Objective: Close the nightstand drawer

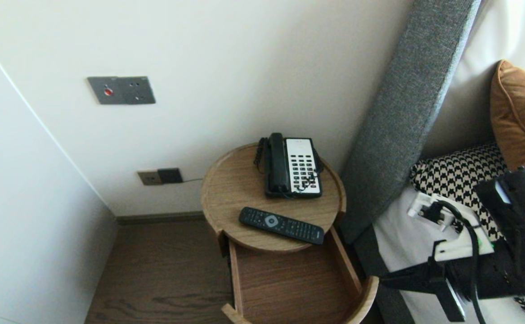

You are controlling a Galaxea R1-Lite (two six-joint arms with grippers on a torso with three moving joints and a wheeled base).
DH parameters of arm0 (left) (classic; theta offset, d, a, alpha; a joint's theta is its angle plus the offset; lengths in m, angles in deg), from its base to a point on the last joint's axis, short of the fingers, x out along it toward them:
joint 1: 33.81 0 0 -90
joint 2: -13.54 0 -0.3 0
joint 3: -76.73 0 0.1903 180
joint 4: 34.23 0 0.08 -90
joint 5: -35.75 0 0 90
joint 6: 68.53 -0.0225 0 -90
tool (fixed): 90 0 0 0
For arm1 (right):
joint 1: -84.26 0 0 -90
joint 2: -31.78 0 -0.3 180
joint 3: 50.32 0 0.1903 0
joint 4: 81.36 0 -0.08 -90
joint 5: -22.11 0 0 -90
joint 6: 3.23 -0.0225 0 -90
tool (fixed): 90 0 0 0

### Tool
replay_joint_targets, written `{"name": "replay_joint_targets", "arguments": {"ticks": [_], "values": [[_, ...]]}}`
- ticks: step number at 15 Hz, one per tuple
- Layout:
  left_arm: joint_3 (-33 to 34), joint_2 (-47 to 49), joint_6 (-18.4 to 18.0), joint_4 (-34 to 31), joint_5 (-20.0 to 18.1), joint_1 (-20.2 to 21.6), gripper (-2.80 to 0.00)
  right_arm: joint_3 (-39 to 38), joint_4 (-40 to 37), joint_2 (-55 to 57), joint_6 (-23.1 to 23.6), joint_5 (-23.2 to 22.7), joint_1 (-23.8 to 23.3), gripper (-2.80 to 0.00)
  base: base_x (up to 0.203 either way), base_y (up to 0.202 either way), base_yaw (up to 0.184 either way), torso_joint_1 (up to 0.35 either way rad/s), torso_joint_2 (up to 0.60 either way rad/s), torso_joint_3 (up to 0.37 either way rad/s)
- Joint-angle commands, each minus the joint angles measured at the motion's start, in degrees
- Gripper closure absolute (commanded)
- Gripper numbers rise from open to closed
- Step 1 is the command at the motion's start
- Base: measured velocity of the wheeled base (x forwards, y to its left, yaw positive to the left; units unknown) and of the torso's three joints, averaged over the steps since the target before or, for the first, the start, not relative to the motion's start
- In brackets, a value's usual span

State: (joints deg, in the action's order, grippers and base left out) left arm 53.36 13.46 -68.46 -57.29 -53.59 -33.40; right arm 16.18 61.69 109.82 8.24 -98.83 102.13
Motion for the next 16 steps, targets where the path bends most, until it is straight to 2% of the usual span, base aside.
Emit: {"name": "replay_joint_targets", "arguments": {"ticks": [1, 3, 5, 9, 11, 13, 16], "values": [[0.00, -0.10, 0.02, 0.05, 0.04, 0.02, 0.00, -5.53, -0.16, -6.05, -3.55, -0.22, -2.86, 0.00, 0.000, 0.000, 0.000, 0.000, 0.00, 0.000], [0.00, -0.10, 0.02, 0.05, 0.04, 0.02, 0.00, -8.72, -0.11, -6.57, -9.08, -0.18, -4.02, 0.00, 0.000, 0.000, 0.000, 0.000, 0.00, 0.000], [0.00, -0.10, 0.02, 0.05, 0.04, -0.02, 0.00, -12.53, 0.10, -6.45, -12.31, -0.04, -4.83, 0.00, 0.000, 0.000, 0.000, 0.000, 0.00, 0.000], [0.00, -0.10, 0.02, 0.05, 0.04, 0.02, 0.00, -16.58, 0.76, -1.64, -13.20, 0.53, -5.87, 0.00, 0.000, 0.000, 0.000, 0.000, 0.00, 0.000], [0.00, -0.10, 0.02, 0.05, 0.04, 0.02, 0.00, -18.13, 3.56, 1.62, -13.30, 0.93, -6.36, 0.00, 0.000, 0.000, 0.000, 0.000, 0.00, 0.000], [0.00, -0.10, 0.02, 0.05, 0.04, 0.02, 0.00, -22.37, 10.82, 5.22, -13.48, 3.59, -6.17, 0.00, 0.000, 0.000, 0.000, 0.000, 0.00, 0.000], [0.00, -0.10, 0.02, 0.05, 0.04, 0.02, 0.00, -31.63, 30.00, 11.09, -13.48, 7.83, -4.92, 0.00, 0.000, 0.000, 0.000, 0.000, 0.00, 0.000]]}}
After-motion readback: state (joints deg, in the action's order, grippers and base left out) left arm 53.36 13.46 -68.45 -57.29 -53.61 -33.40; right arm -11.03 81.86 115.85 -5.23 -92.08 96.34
